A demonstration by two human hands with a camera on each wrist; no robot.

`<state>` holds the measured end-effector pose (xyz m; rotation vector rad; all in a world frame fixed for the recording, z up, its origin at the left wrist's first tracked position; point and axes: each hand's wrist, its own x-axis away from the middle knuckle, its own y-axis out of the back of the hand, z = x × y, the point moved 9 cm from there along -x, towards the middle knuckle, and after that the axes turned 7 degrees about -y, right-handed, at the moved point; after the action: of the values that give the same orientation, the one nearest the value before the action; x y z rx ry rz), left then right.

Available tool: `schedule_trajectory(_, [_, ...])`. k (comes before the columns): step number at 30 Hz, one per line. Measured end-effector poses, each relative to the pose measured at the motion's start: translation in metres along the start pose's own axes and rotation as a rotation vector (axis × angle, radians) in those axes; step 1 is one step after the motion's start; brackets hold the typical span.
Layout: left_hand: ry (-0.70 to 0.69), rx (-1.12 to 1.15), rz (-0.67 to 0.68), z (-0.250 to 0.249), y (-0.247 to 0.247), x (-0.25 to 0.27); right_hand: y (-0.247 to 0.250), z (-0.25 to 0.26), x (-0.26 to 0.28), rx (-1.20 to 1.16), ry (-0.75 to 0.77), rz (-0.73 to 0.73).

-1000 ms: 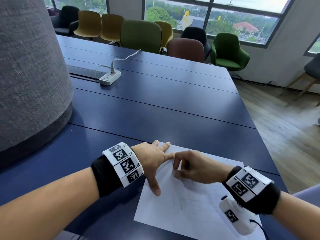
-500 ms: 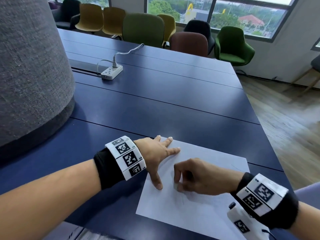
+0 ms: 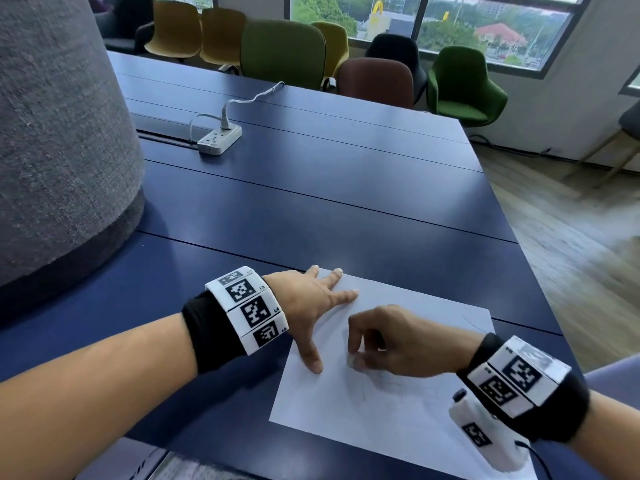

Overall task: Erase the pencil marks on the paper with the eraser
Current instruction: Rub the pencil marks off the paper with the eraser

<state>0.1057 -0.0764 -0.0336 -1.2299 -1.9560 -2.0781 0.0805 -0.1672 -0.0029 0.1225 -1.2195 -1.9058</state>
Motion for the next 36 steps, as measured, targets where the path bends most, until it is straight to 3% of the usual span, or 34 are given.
schedule_trajectory(6, [0.003, 0.006, 0.005, -0.001, 0.000, 0.001, -0.024, 0.019, 0.012, -0.009, 0.087, 0.176])
schedule_trajectory(9, [-0.004, -0.001, 0.005, -0.001, 0.000, 0.001, -0.005, 0.007, -0.003, 0.011, 0.029, 0.022])
schedule_trajectory(11, [-0.002, -0.002, 0.003, -0.001, 0.000, 0.001, -0.004, 0.005, -0.004, -0.012, 0.025, 0.004])
schedule_trajectory(15, [0.003, 0.006, 0.006, 0.000, 0.000, 0.001, -0.028, 0.022, 0.008, -0.003, 0.088, 0.210])
schedule_trajectory(20, [-0.010, -0.002, -0.004, -0.001, 0.000, 0.001, -0.001, 0.000, -0.004, -0.013, 0.028, -0.029])
schedule_trajectory(24, [-0.005, 0.004, -0.007, 0.000, 0.001, 0.002, -0.024, 0.015, 0.007, -0.009, 0.097, 0.128])
schedule_trajectory(26, [-0.007, -0.001, -0.004, 0.001, 0.000, 0.001, -0.019, 0.011, 0.002, 0.029, 0.076, 0.128])
schedule_trajectory(31, [-0.013, 0.015, -0.013, 0.001, 0.000, 0.001, 0.033, -0.032, -0.023, 0.034, -0.113, -0.148])
schedule_trajectory(33, [-0.012, 0.011, -0.013, 0.001, 0.000, 0.000, 0.031, -0.035, -0.022, -0.002, -0.120, -0.138])
schedule_trajectory(36, [-0.003, 0.014, -0.007, 0.002, -0.001, -0.001, 0.010, -0.018, -0.012, -0.002, -0.047, 0.025])
